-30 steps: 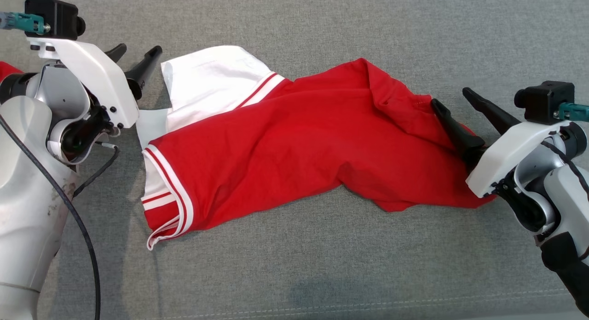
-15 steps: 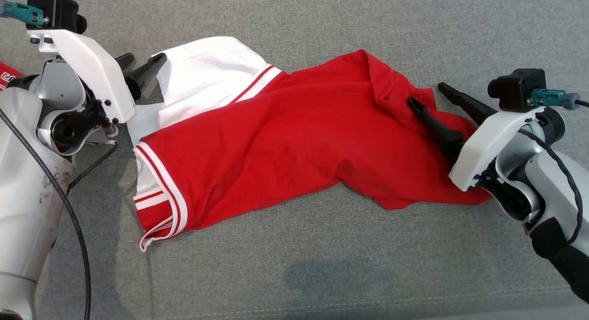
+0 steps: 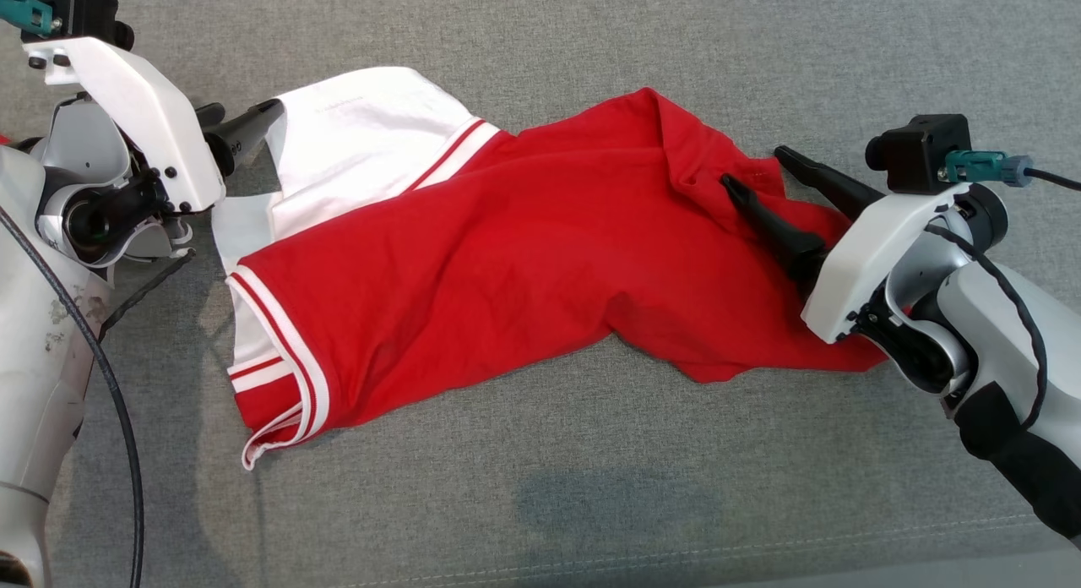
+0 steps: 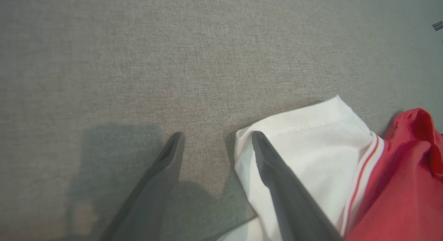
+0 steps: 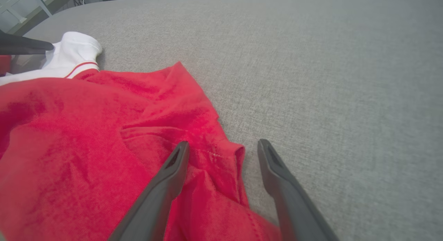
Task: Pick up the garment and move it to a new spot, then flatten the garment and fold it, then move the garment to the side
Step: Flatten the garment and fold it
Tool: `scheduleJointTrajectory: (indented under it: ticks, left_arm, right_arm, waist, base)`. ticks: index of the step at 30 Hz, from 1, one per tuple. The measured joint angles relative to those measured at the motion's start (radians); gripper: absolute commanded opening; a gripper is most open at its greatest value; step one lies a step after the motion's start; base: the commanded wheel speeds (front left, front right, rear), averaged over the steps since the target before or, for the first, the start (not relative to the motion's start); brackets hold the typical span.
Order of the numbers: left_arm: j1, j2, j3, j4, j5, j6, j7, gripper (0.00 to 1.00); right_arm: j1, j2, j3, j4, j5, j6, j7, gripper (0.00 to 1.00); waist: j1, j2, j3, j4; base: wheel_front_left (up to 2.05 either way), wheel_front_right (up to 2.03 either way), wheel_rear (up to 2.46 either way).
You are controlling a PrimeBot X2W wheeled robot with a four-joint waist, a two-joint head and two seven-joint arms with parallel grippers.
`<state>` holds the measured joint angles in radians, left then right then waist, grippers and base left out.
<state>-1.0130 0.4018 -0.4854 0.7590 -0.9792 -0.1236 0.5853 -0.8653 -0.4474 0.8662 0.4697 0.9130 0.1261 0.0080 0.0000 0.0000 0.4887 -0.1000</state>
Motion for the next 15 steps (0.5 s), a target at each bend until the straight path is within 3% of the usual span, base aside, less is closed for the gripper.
scheduleJointTrajectory:
  ticks: [2, 3, 4, 5, 6, 7, 8, 15]
  left_arm:
    - [-0.002, 0.000, -0.006, 0.003, -0.001, 0.000, -0.001, 1.00]
    - [-0.002, -0.001, -0.008, 0.005, -0.007, 0.000, -0.001, 1.00]
    - [-0.002, -0.001, -0.009, 0.008, -0.015, 0.000, -0.001, 1.00]
    - [-0.003, 0.000, -0.012, 0.013, -0.019, 0.000, 0.000, 1.00]
    - [-0.003, 0.000, -0.012, 0.013, -0.019, 0.000, 0.000, 0.81]
    - [-0.006, 0.000, -0.018, 0.015, -0.032, 0.000, 0.011, 0.43]
    - [-0.007, 0.001, -0.021, 0.014, -0.041, 0.000, 0.014, 0.00]
    - [-0.009, 0.006, -0.057, -0.026, -0.070, 0.000, 0.021, 0.00]
  right_arm:
    - [-0.011, 0.002, 0.016, 0.005, 0.012, 0.000, -0.006, 1.00]
    - [-0.013, 0.003, 0.021, 0.007, 0.015, 0.000, -0.012, 0.92]
    - [-0.014, 0.003, 0.026, 0.009, 0.019, 0.000, -0.017, 0.57]
    - [-0.017, 0.005, 0.033, 0.013, 0.023, 0.000, -0.019, 0.47]
    - [-0.017, 0.005, 0.033, 0.013, 0.023, 0.000, -0.019, 0.35]
    - [-0.027, 0.005, 0.053, 0.022, 0.029, 0.000, -0.022, 0.00]
    - [-0.030, 0.004, 0.053, 0.024, 0.030, 0.000, -0.035, 0.00]
    - [-0.029, -0.017, 0.046, 0.023, 0.049, 0.000, -0.109, 0.00]
  waist:
    - [0.0000, 0.0000, 0.000, -0.002]
    - [0.0000, 0.0000, 0.001, -0.002]
    - [0.0000, 0.0000, 0.001, -0.002]
    - [0.0000, 0.0000, 0.002, -0.002]
    - [0.0000, 0.0000, 0.002, -0.002]
    - [0.0000, 0.0000, 0.003, -0.002]
    - [0.0000, 0.0000, 0.004, -0.002]
    - [0.0000, 0.0000, 0.004, 0.001]
  base:
    - [0.00, 0.00, 0.00]
    - [0.00, 0.00, 0.00]
    - [0.00, 0.00, 0.00]
    - [0.00, 0.00, 0.00]
    - [0.00, 0.00, 0.00]
    - [0.00, 0.00, 0.00]
    - [0.00, 0.00, 0.00]
    - [0.00, 0.00, 0.00]
